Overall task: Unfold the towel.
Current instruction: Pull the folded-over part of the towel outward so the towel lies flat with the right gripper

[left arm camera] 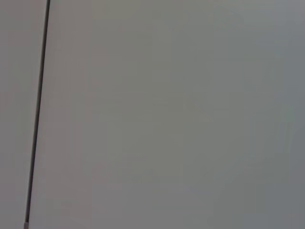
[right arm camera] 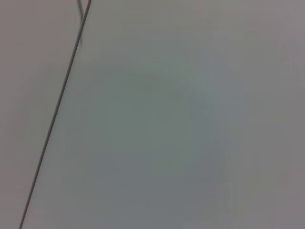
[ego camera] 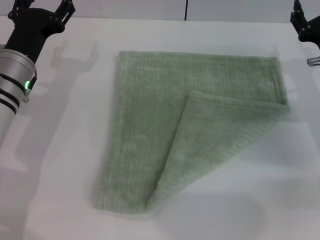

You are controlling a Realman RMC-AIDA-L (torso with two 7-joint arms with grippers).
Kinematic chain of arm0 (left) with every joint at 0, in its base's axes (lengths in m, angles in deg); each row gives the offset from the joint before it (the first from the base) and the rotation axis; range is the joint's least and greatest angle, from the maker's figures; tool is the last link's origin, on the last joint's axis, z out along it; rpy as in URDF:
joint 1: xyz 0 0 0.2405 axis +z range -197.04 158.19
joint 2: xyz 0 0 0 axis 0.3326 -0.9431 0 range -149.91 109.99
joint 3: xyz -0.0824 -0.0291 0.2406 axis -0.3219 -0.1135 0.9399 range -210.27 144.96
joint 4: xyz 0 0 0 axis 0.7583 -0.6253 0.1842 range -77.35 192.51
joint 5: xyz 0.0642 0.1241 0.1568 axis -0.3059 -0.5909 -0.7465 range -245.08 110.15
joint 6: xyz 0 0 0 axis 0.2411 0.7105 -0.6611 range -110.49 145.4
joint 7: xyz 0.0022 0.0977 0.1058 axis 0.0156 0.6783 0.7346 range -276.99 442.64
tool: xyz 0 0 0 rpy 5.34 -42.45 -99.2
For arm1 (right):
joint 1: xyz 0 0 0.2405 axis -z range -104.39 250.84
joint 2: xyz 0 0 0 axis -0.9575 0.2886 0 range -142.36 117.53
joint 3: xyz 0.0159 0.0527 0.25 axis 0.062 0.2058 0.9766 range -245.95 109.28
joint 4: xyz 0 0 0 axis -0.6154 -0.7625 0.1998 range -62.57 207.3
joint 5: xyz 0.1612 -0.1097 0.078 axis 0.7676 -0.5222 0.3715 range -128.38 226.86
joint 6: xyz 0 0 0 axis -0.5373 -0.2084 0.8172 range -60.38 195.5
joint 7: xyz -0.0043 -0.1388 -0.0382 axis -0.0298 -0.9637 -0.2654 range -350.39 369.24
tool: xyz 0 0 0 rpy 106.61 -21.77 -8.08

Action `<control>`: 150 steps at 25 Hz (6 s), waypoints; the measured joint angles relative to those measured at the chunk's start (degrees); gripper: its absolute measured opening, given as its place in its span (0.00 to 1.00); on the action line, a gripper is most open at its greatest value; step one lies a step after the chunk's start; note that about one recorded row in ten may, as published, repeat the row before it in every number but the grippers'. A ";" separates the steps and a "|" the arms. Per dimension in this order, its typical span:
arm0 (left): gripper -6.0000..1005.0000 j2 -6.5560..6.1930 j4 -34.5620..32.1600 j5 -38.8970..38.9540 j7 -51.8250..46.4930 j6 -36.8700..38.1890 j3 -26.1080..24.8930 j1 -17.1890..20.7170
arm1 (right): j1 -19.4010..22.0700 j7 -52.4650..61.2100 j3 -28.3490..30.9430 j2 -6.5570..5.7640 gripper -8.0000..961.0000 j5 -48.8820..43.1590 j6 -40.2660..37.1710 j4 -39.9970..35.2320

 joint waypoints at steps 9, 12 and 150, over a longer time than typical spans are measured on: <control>0.73 -0.07 -0.47 0.10 0.39 -0.24 -0.16 -0.96 | -0.36 0.00 0.11 -0.06 0.73 0.00 0.01 -0.17; 0.72 -0.10 -0.48 0.09 0.55 -0.92 -0.13 -1.06 | -0.62 0.01 0.11 -0.09 0.73 0.00 0.01 -0.04; 0.02 -0.67 15.37 -1.87 -15.29 -71.51 16.52 -17.20 | 5.85 -1.58 2.24 -0.51 0.71 -0.53 -60.48 -43.34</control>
